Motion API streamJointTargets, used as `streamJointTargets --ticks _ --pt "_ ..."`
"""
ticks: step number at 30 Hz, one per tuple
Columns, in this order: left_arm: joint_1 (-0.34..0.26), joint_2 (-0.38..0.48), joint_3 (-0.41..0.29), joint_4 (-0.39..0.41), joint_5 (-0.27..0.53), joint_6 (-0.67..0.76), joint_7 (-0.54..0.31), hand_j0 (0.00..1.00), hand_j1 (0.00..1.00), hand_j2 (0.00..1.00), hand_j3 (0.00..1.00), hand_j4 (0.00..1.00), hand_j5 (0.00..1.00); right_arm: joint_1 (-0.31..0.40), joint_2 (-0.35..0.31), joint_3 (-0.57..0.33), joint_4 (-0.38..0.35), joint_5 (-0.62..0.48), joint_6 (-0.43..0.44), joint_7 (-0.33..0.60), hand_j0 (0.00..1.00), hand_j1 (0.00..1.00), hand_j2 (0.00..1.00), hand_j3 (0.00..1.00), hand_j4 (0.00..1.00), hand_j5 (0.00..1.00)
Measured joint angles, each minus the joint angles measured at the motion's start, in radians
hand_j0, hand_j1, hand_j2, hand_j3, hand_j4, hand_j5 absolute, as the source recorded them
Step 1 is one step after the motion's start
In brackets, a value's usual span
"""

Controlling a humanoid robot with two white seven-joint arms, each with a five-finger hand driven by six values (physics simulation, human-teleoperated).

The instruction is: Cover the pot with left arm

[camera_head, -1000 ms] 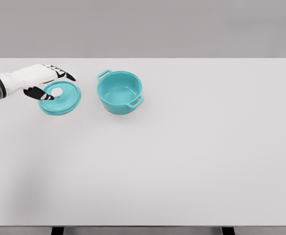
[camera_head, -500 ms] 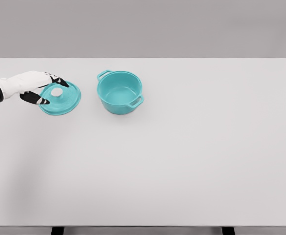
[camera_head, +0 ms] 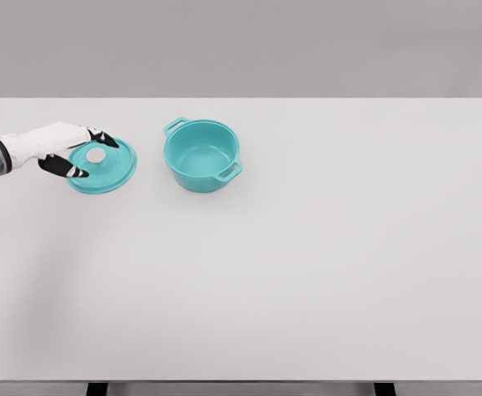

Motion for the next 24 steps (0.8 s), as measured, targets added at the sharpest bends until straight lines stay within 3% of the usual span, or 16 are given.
streamJointTargets --ticks 24 --pt "-0.055 -0.039 0.000 0.102 -0.002 0.000 0.000 0.73 0.73 0.73 0.73 0.73 0.73 0.000 0.000 0.000 0.001 0.000 0.000 0.000 1.00 1.00 1.00 1.00 1.00 1.00"
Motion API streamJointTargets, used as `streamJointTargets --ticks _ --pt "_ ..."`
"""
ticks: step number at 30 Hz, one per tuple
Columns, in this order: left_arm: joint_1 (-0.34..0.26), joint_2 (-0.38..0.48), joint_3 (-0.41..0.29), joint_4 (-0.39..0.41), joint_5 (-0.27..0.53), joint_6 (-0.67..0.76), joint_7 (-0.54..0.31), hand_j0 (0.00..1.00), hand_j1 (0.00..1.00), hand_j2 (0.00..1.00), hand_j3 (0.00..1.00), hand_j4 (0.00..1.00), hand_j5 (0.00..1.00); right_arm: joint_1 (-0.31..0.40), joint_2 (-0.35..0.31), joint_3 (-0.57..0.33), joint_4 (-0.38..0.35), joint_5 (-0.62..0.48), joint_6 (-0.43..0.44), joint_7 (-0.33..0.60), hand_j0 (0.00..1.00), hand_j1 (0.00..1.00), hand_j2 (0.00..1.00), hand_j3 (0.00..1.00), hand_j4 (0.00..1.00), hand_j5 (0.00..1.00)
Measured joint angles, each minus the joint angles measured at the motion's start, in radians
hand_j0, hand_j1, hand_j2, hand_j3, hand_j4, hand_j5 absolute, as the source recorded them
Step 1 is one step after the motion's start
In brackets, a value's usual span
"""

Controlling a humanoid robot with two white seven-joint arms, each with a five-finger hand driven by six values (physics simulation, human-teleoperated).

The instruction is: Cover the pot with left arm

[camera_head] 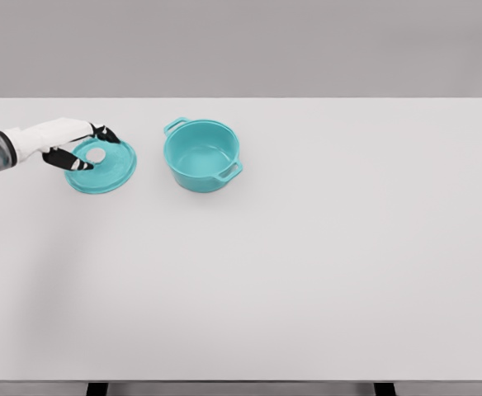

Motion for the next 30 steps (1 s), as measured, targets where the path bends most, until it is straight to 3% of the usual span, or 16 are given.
streamJointTargets --ticks 30 --pt "-0.017 -0.017 -0.001 0.070 -0.005 0.000 0.000 0.67 0.67 0.67 0.67 0.67 0.67 0.000 0.000 0.000 0.000 0.000 0.000 0.000 1.00 1.00 1.00 1.00 1.00 1.00"
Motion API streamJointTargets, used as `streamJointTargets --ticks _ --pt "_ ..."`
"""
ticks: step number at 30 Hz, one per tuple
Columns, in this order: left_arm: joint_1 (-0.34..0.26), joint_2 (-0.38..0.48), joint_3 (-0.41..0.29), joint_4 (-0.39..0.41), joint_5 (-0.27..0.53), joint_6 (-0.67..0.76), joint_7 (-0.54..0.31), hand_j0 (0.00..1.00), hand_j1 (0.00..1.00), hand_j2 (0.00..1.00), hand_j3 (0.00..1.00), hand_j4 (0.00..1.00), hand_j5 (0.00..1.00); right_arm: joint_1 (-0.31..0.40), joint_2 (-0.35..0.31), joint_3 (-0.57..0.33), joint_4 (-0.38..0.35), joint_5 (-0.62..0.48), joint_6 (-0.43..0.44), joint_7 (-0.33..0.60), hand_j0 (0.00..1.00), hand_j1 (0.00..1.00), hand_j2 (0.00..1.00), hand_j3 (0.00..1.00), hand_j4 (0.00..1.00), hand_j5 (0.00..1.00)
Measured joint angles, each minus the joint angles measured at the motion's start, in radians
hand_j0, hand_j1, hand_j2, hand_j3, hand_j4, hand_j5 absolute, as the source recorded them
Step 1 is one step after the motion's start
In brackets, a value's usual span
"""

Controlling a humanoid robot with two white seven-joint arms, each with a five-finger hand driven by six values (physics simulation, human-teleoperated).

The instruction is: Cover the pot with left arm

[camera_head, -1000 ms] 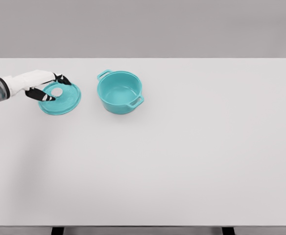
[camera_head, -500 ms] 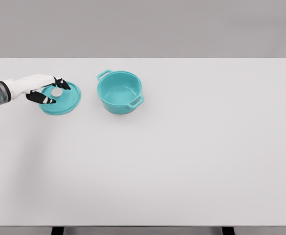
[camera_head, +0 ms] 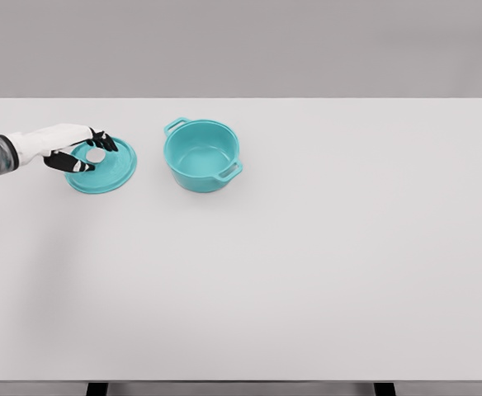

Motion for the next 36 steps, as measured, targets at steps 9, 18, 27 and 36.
streamJointTargets --ticks 9,18,27,36 --pt "0.000 -0.003 0.000 0.014 -0.001 0.000 0.000 0.64 0.64 0.64 0.64 0.64 0.64 0.000 0.000 0.000 0.000 0.000 0.000 0.000 1.00 1.00 1.00 1.00 1.00 1.00" --pt "0.000 -0.004 0.001 0.021 0.002 0.001 0.001 0.52 0.52 0.52 0.52 0.52 0.52 0.000 0.000 0.000 0.000 0.000 0.000 0.000 1.00 1.00 1.00 1.00 1.00 1.00" --pt "0.000 -0.001 0.000 0.010 0.002 -0.001 0.000 0.48 0.48 0.48 0.48 0.48 0.48 0.000 0.000 0.000 0.000 0.000 0.000 0.000 1.00 1.00 1.00 1.00 1.00 1.00" --pt "0.006 0.009 0.006 -0.055 0.009 -0.001 0.000 0.49 0.49 0.49 0.49 0.49 0.49 0.000 0.000 0.000 0.000 0.000 0.000 0.000 1.00 1.00 1.00 1.00 1.00 1.00"
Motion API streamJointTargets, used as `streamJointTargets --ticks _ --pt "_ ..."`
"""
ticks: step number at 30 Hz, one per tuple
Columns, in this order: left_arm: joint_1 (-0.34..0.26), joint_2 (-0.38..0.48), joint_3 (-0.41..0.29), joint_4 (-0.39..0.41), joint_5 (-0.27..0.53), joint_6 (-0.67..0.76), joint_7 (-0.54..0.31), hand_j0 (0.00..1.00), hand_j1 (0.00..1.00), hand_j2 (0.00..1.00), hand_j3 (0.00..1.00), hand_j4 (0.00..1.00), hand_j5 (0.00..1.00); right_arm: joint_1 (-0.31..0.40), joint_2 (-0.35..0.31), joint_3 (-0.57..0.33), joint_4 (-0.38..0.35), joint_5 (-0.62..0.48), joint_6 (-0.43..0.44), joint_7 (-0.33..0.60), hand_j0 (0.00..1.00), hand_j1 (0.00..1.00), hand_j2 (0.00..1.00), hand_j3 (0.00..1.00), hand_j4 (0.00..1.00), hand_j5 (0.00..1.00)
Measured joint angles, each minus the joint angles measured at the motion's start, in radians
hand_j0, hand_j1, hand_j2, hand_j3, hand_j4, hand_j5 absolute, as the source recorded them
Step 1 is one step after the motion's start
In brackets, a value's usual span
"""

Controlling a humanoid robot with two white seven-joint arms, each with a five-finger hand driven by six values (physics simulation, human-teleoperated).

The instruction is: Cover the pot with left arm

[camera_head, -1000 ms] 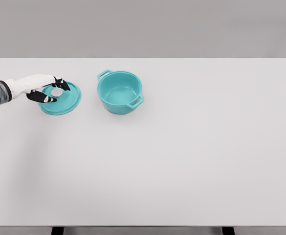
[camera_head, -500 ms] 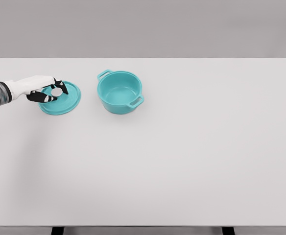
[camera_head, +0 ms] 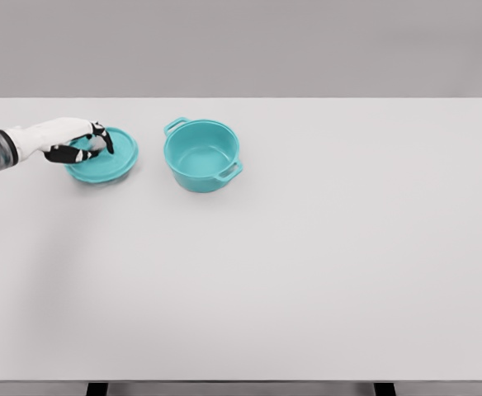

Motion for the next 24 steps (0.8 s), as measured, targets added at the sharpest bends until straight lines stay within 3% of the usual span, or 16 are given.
streamJointTargets --ticks 16,24 --pt "0.020 0.077 -0.008 -0.239 0.018 0.000 0.000 0.49 0.49 0.49 0.49 0.49 0.49 0.000 0.000 0.000 0.000 0.000 0.000 0.000 1.00 1.00 1.00 1.00 1.00 1.00" --pt "0.018 0.088 -0.049 -0.327 0.020 0.000 0.000 0.49 0.49 0.49 0.49 0.49 0.49 0.000 0.000 0.000 0.000 0.000 0.000 0.000 1.00 1.00 1.00 1.00 1.00 1.00"
